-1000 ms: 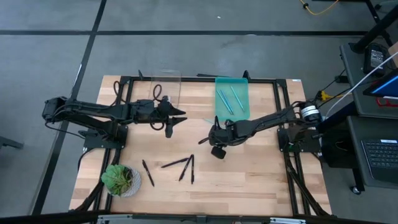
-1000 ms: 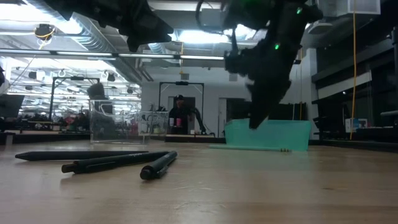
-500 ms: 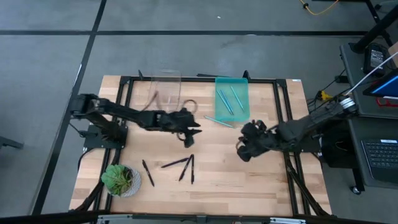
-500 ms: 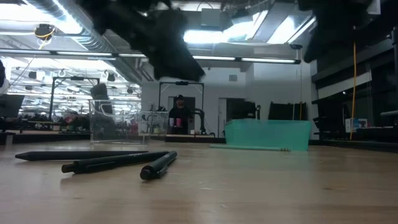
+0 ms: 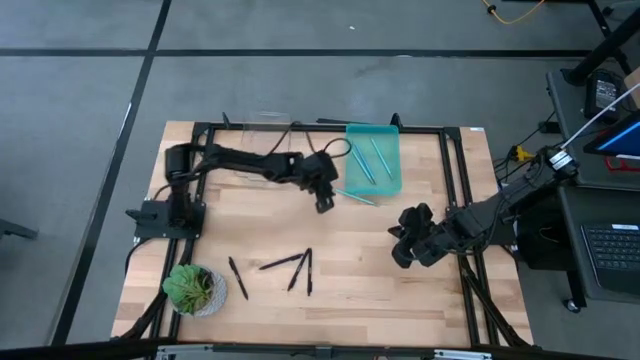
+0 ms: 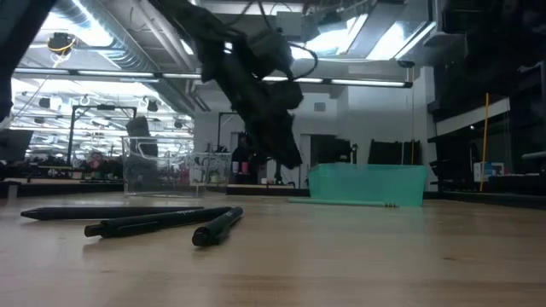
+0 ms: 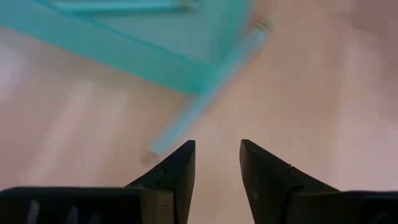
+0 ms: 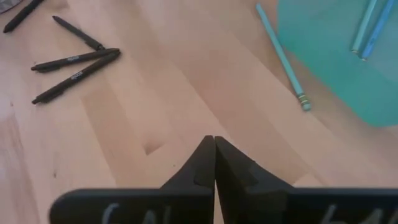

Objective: Sort pens & pencils
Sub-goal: Put the blue pencil into the blue bin

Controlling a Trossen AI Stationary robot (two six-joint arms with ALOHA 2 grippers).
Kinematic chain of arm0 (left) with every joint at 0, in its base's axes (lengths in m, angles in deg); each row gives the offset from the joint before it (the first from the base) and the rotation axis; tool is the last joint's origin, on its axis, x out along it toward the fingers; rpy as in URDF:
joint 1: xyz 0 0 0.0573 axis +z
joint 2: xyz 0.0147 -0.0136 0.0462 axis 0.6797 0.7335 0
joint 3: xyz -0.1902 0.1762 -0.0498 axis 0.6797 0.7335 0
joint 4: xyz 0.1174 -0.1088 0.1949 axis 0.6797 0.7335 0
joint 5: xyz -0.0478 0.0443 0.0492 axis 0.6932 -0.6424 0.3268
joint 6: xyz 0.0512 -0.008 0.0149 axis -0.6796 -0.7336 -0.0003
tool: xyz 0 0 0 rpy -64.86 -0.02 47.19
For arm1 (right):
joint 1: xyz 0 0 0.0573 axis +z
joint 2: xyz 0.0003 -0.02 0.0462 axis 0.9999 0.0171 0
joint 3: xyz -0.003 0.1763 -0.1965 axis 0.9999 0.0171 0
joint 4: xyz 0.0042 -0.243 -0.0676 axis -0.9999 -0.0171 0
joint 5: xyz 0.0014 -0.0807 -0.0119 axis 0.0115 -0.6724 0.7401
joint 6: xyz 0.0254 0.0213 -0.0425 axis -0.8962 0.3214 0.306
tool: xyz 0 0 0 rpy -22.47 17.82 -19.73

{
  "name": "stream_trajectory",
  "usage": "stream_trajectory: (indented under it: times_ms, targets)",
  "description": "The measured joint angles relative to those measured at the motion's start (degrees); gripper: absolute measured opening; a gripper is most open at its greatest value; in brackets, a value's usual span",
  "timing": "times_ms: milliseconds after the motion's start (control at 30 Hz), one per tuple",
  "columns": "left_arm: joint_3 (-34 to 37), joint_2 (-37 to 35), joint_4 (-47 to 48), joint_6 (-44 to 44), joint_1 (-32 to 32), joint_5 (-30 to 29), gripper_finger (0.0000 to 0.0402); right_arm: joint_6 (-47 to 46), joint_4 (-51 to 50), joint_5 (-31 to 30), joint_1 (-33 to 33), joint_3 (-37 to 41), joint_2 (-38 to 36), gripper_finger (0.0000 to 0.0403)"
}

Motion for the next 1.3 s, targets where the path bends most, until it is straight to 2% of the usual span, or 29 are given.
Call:
stream_trajectory:
  times_ms: [200,300,400,567,733,1133,1300]
  targets:
    - [-9.16,6.92,9.34,-8.14,0.98,-0.79,0.012,1.65,-0.07,-0.19,0.1,0.0,-0.05,0.0006]
    - [-12.74,9.54,14.78,-9.68,1.19,-0.45,0.0128,1.96,-0.08,-0.18,0.1,0.0,-0.05,0.0006]
    - [-14.47,10.83,16.2,-10.89,1.72,-0.68,0.014,2.28,-0.08,-0.1,0.1,0.0,-0.05,0.0006]
    - [-15.09,10.85,16.16,-15.06,2.66,-0.65,0.0165,2.29,-0.08,0.39,0.1,0.0,-0.05,0.0006]
    - [-15.07,11.17,15.79,-16.72,4.05,1.94,0.0184,2.28,-0.1,0.42,0.1,0.0,-0.05,0.0006]
    - [-15.18,13.44,13.57,-21.2,4.17,2.23,0.0185,2.85,0.18,0.4,0.07,0.0,-0.03,0.0006]
    - [-15.0,13.51,16.47,-21.11,3.31,2.59,0.0187,2.87,0.57,0.42,0.07,0.0,-0.01,0.0006]
